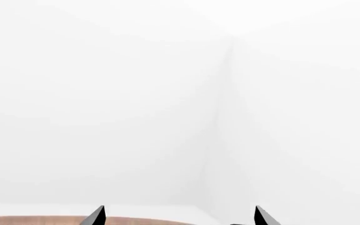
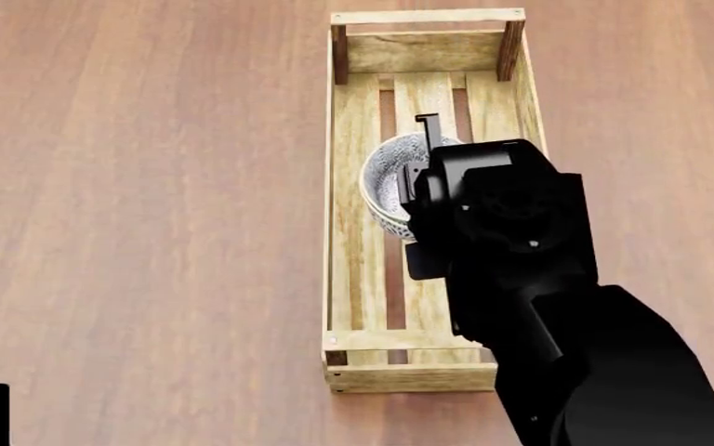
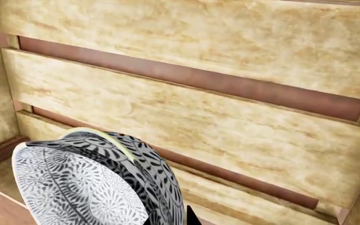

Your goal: Stack the right bowl on the left bowl and place them in the tray.

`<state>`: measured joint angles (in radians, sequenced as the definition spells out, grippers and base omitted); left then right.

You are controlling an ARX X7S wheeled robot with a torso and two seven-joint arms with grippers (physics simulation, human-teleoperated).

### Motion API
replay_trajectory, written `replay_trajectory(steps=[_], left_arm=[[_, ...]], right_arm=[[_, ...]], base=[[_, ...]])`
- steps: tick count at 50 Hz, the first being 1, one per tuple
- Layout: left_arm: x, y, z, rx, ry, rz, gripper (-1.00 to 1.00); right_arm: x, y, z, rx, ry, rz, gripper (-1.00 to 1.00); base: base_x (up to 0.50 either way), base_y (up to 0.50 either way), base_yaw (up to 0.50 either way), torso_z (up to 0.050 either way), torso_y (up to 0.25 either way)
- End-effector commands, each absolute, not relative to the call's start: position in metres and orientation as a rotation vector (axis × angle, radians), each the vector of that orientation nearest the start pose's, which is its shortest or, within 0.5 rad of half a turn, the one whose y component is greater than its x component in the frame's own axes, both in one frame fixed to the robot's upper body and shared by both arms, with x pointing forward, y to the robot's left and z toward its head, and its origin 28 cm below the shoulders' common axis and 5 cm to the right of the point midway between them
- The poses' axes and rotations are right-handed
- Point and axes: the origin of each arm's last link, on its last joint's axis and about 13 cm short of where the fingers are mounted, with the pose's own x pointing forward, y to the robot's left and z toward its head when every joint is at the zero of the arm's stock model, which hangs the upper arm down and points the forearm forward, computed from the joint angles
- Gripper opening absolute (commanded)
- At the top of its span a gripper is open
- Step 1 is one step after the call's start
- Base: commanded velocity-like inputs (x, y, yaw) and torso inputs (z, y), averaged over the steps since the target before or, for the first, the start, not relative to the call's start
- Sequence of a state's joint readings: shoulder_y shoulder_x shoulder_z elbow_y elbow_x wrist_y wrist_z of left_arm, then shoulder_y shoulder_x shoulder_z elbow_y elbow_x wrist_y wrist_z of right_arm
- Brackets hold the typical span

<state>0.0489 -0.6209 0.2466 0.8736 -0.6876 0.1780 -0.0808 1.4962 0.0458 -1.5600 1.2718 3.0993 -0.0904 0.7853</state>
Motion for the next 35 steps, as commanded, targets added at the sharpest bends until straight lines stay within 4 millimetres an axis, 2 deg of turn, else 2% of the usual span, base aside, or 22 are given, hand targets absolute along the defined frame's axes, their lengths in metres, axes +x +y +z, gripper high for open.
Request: replay_trajectory(steps=[1,29,35], left_arm=[[0.1496,0.2217,0.1822,-0.264,-0.694,-0.596,1.00],[0.1537,0.2247,0.1790,-0.259,-0.684,-0.577,1.00],[0.1536,0.2252,0.1792,-0.259,-0.685,-0.575,1.00]], right_arm=[[0.4363,-0.0558,0.2526,1.430,0.699,-0.537,-1.00],[0.4360,-0.0546,0.2523,1.418,0.712,-0.545,-1.00],[0.4359,-0.0566,0.2468,1.426,0.720,-0.556,-1.00]], base=[[0.00,0.00,0.00,0.000,0.000],[0.00,0.00,0.00,0.000,0.001],[0.00,0.00,0.00,0.000,0.000]])
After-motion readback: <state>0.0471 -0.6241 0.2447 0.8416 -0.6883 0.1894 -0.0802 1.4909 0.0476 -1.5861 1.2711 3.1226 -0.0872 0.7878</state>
